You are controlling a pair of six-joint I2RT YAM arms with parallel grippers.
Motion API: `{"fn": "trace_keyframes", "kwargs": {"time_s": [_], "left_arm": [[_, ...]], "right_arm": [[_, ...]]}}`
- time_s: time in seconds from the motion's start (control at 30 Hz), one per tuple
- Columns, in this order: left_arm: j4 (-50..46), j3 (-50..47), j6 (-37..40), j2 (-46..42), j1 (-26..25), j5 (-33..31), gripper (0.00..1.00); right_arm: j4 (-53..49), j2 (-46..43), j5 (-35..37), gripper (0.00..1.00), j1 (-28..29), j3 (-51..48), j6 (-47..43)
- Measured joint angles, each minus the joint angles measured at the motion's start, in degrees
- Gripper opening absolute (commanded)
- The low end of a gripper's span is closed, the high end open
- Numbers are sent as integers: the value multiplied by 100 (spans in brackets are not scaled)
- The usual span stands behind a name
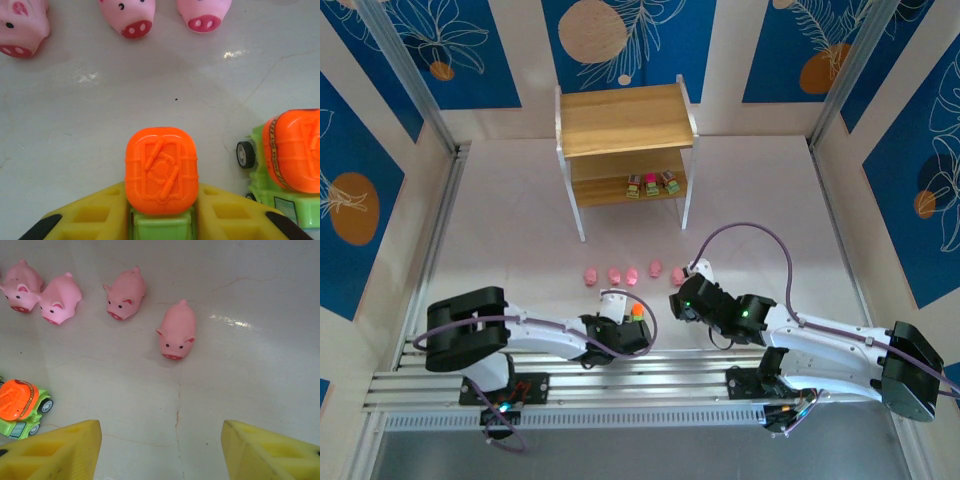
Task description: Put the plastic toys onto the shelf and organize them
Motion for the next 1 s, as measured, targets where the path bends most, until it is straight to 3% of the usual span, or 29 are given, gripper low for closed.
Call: {"fn": "trace_keyframes", "kwargs": {"time_s": [1.0], "left_arm": [[-127,214,518,-719,151,262,25]], "right_arm": [[-544,-555,15,65,-391,334,-551]]}}
